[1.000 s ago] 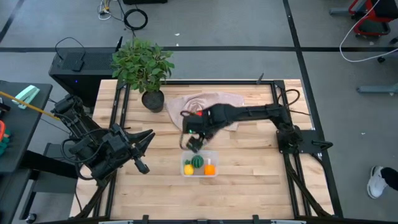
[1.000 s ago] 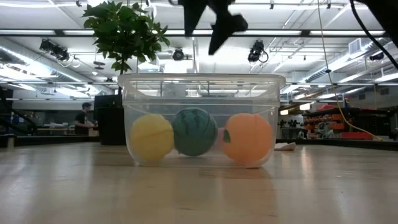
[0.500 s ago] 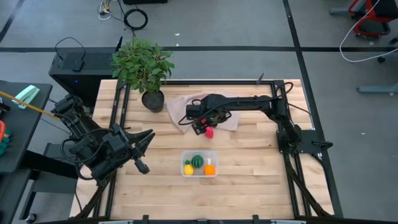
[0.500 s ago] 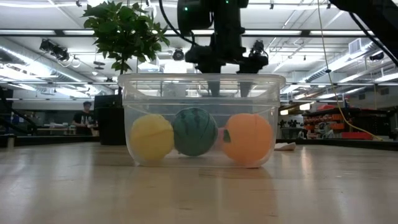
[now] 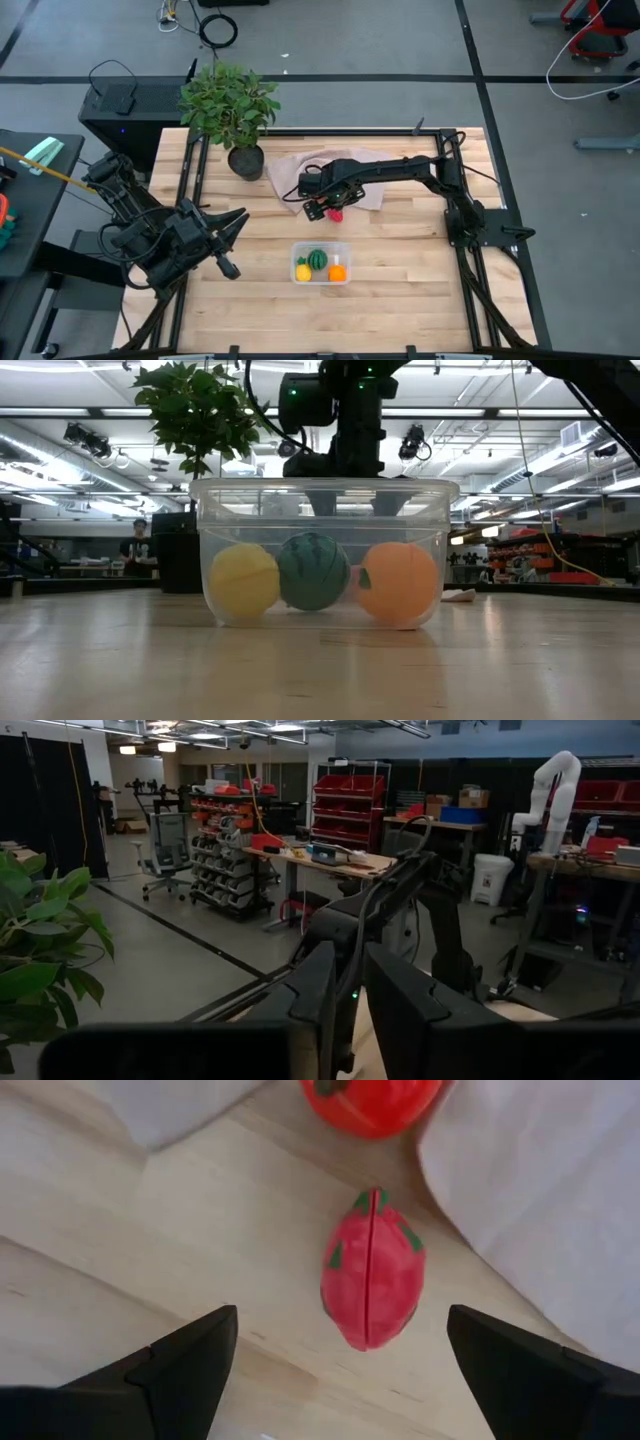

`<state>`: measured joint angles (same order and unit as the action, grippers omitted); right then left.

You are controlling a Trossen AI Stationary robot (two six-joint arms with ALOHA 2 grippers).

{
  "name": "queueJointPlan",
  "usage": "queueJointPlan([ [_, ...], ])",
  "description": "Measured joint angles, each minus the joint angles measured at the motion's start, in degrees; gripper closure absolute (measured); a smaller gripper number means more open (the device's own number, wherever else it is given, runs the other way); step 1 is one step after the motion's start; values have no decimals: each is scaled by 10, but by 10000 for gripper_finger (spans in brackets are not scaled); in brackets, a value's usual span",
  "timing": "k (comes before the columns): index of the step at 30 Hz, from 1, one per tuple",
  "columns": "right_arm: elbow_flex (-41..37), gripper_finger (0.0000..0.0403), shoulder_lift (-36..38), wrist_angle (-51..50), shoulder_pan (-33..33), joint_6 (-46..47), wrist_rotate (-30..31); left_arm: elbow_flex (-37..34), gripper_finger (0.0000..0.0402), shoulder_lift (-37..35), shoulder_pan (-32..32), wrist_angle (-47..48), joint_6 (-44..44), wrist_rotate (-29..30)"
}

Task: Pick and placing Produce into tupperware
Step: Put the dragon fruit into the transparent bin

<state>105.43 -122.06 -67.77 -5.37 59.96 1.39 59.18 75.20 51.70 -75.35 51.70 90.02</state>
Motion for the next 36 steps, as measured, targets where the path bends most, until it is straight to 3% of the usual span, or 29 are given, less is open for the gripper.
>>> queueJointPlan([
  [36, 0, 34, 0, 20, -9, 14, -17, 0, 336, 0, 0, 0, 0, 0],
])
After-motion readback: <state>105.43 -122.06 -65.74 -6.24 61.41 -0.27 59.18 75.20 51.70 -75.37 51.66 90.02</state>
